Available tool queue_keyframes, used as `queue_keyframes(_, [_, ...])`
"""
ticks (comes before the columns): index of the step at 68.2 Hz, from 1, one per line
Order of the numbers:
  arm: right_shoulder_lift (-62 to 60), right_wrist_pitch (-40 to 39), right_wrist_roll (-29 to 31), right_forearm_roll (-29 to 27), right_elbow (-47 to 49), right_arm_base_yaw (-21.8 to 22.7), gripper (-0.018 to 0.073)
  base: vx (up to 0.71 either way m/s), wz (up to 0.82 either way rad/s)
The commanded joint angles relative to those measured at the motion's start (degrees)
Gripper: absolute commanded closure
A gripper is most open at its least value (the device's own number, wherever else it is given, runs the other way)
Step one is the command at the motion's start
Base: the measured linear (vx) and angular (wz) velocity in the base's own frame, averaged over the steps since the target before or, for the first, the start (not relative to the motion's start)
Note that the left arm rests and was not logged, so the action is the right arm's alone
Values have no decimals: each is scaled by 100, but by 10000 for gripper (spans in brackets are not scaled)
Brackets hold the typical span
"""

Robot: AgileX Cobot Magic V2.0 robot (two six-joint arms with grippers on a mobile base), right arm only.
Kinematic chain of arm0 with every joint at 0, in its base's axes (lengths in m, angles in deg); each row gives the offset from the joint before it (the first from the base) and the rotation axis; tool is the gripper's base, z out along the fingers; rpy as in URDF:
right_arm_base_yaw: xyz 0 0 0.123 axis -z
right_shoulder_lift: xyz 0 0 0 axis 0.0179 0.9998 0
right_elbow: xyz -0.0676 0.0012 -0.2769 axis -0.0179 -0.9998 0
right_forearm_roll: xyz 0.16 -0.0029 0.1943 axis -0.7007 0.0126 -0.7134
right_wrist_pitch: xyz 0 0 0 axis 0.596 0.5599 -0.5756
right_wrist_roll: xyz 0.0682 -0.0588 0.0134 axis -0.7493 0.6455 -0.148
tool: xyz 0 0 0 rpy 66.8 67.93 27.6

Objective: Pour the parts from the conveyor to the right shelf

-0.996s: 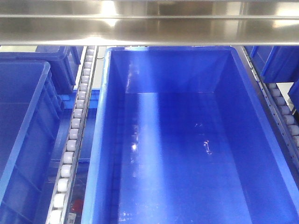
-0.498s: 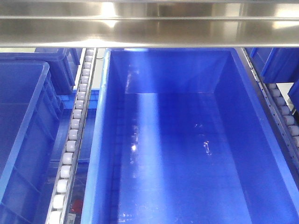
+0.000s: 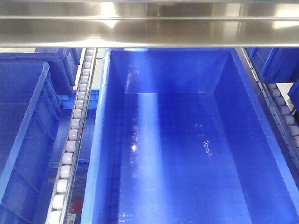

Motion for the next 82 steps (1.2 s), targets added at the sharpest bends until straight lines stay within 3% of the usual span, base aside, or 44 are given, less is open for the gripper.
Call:
queue_keyframes(1, [54,-491,36,-5,167,24,568,0,0])
queue_keyframes(61, [54,-684,-105,-25,201,24,568,0,0])
queue_keyframes(71, [170,-365,-49,-6,533,13,568,0,0])
queue_keyframes(82, [659,5,-49,-6,1139,-407,568,0,0])
